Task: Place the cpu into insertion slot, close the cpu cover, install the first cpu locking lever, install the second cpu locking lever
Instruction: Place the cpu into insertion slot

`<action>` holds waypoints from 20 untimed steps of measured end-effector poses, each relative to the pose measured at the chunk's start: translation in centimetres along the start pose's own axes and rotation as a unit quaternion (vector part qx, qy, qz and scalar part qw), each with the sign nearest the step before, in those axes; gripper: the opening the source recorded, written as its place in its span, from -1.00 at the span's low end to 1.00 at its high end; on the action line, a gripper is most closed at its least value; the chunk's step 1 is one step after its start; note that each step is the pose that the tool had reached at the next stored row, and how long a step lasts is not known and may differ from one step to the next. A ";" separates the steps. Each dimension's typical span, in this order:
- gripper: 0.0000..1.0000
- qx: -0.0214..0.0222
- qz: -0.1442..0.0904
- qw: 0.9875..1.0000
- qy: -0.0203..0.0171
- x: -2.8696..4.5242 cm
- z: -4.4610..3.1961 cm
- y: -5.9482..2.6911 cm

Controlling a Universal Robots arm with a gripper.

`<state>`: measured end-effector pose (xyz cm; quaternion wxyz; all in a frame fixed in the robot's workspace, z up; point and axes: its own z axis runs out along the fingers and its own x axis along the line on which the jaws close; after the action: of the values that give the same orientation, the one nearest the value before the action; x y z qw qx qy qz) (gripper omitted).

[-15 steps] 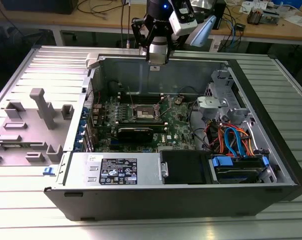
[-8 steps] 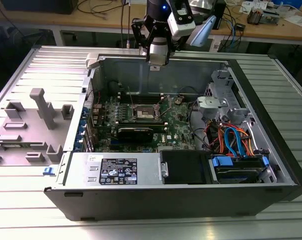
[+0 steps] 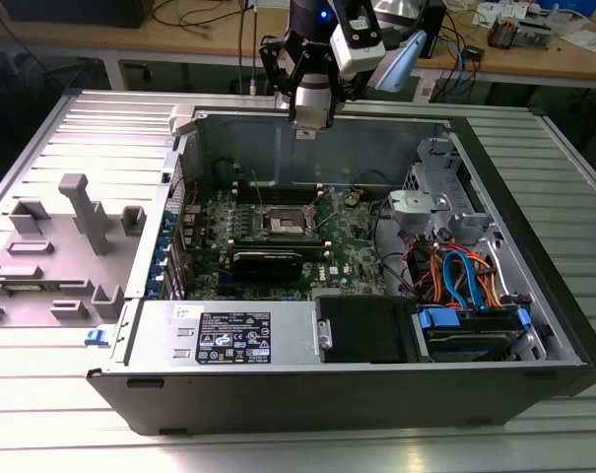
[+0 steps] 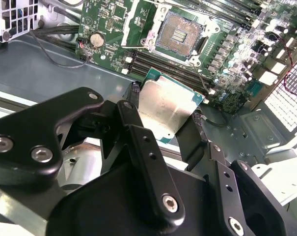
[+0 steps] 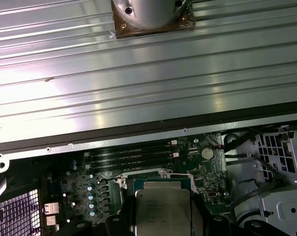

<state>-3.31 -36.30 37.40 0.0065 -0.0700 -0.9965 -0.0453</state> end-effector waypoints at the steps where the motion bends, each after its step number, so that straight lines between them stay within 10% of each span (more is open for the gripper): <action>1: 0.09 0.000 0.000 1.000 0.000 0.00 0.00 0.00; 20: 0.09 -0.001 0.031 1.000 -0.003 -0.02 0.15 -0.14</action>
<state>-3.31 -36.42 37.24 0.0051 -0.1008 -0.9939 -0.0454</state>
